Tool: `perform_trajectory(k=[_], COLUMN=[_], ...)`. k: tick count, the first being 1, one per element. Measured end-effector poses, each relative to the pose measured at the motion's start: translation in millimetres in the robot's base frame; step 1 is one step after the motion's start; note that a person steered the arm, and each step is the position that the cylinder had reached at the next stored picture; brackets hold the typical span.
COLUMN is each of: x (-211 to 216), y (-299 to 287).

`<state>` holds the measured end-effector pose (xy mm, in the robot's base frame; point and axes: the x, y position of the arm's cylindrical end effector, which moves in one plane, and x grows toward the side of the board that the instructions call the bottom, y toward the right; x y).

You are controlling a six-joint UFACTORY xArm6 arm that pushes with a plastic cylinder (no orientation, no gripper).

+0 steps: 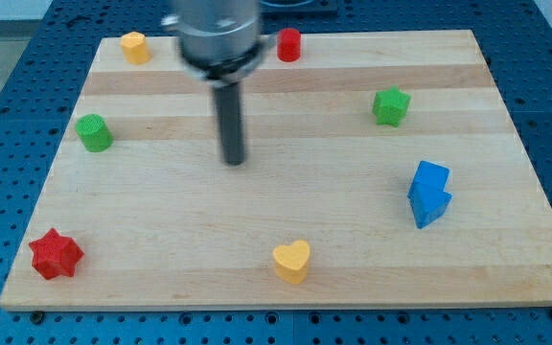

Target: Point your arm towards green circle

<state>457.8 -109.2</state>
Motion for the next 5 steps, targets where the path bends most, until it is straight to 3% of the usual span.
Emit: perform_trajectory(k=[1,2,3,5], x=[16.8,-13.2,-27.5,-83.4], y=[-100.7,-174.7,-195.8,-174.2])
